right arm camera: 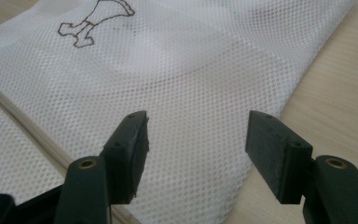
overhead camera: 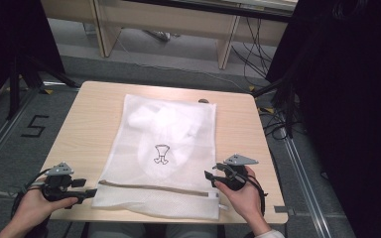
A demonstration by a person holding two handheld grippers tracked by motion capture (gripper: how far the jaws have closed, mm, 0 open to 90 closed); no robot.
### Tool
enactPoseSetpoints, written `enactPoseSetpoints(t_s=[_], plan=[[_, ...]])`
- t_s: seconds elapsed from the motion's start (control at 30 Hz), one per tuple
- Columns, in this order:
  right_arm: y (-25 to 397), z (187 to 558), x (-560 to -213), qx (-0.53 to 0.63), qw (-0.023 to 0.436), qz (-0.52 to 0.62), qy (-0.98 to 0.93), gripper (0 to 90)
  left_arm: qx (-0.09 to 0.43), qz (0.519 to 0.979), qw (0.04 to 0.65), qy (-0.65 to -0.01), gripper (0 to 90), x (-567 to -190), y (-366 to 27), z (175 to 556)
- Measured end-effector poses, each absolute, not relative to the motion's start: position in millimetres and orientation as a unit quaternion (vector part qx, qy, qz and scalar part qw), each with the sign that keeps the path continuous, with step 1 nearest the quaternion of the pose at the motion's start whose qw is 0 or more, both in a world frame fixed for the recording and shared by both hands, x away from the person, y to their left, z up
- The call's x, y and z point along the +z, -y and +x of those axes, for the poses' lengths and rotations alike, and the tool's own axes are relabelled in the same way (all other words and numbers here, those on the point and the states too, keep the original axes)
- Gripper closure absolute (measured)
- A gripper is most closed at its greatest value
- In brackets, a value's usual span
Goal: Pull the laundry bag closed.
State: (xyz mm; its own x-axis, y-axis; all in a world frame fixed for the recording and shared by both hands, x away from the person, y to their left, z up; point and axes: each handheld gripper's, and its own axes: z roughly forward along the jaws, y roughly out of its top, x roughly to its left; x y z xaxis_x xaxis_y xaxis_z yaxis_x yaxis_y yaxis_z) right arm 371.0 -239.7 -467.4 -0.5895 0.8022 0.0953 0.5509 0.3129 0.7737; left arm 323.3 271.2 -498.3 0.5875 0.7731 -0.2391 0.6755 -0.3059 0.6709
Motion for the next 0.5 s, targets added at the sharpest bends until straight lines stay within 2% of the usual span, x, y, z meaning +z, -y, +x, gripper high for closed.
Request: enactPoseSetpoints(t_s=[0.13, 0.17, 0.33, 0.4, 0.5], plan=[[238.2, 370.5, -468.2, 0.394, 0.155, 0.414, -0.806, 45.0, 0.065, 0.81, 0.379, -0.444, 35.7, -497.7, -271.6, 323.1], [235.4, 369.9, -468.2, 0.394, 0.147, 0.402, -0.813, 49.2, 0.071, 0.792, 0.398, -0.457, 35.7, -499.9, -267.4, 321.9], [222.9, 365.7, -464.7, 0.399, 0.144, 0.389, -0.818, 55.8, 0.073, 0.811, 0.376, -0.443, 35.3, -497.6, -269.8, 323.5], [212.6, 368.8, -463.1, 0.405, 0.152, 0.357, -0.828, 60.0, 0.067, 0.812, 0.376, -0.442, 35.3, -497.8, -269.8, 324.1], [206.0, 368.9, -462.3, 0.399, 0.146, 0.348, -0.836, 61.7, 0.074, 0.808, 0.382, -0.441, 35.3, -498.9, -268.9, 323.5]])
